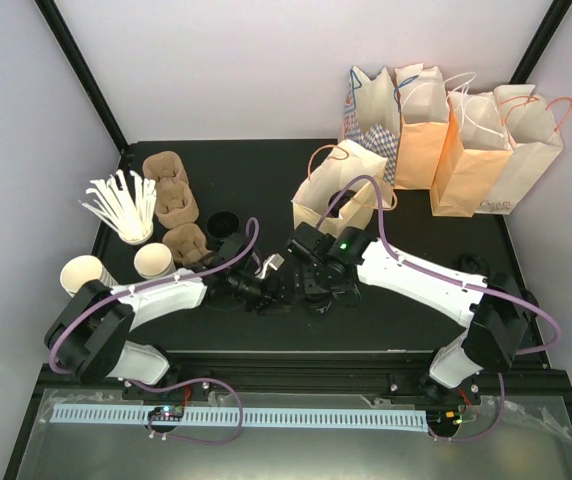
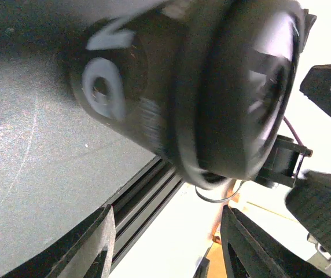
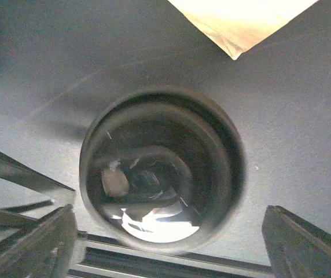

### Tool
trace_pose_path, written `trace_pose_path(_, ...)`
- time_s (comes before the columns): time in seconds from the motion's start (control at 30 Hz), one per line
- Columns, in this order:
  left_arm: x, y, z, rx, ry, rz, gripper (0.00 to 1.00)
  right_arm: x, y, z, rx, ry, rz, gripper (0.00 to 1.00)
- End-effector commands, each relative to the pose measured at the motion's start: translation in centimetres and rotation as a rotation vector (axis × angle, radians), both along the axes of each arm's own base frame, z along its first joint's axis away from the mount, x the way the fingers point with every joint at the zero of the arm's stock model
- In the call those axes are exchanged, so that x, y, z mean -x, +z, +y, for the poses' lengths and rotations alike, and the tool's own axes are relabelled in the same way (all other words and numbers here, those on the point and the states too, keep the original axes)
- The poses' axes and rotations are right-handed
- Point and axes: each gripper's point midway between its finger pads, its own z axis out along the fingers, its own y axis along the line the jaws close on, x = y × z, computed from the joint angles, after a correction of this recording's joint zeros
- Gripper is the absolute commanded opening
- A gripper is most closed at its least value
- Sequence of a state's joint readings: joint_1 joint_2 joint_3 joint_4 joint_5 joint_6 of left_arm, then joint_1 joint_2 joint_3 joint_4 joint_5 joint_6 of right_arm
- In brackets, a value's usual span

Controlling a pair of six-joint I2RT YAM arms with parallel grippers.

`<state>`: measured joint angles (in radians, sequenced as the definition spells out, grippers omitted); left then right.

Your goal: Pack the takeout coffee

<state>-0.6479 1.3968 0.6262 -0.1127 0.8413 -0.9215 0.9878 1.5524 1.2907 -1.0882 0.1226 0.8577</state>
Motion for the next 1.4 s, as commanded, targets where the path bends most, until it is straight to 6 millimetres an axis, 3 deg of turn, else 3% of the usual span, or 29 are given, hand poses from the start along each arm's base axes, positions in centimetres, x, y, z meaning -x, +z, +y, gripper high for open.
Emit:
trace_pose_path(0.0, 0.4, 0.1, 0.1, 0.01, -0.001, 0.002, 0.53, -0.6, 1.4, 0.5, -0.024, -0.053, -0.038, 0.94)
trace_pose_path(0.07, 0.5, 0.1, 0.2, 0.011, -0.006, 0.001, 0.53, -0.5, 1.7, 0.8, -0.038, -0.048, -0.04, 1.0)
trace_pose_path(0.43, 0.4, 0.3, 0.6, -0.003, 0.0, -0.016, 0.52, -0.3, 2.6, 1.1, -0.089, -0.018, -0.03, 0.98)
trace_pose_path(0.67, -2.5, 1.8, 7.0, -0.209, 0.176, -0.191, 0.54, 1.1, 3.2, 3.1, -0.396, -0.056, -0.017, 1.0)
trace_pose_path(0.83, -5.1, 4.6, 10.3, -0.372, 0.225, -0.358, 0.65, 0.7, 4.0, 1.6, -0.497, -0.176, -0.054, 1.0)
trace_pose_path(0.93, -6.8, 5.3, 11.4, -0.442, 0.247, -0.416, 0.66, 0.8, 3.6, 2.0, -0.539, -0.18, -0.046, 1.0)
trace_pose_path(1.1, -9.5, 4.1, 11.9, -0.491, 0.24, -0.427, 0.66, 1.0, 1.8, 4.3, -0.667, -0.203, 0.018, 1.0)
trace_pose_path(1.37, -12.5, 1.5, 9.9, -0.379, 0.18, -0.408, 0.73, -1.0, 0.8, 4.2, -0.876, -0.393, -0.048, 0.98)
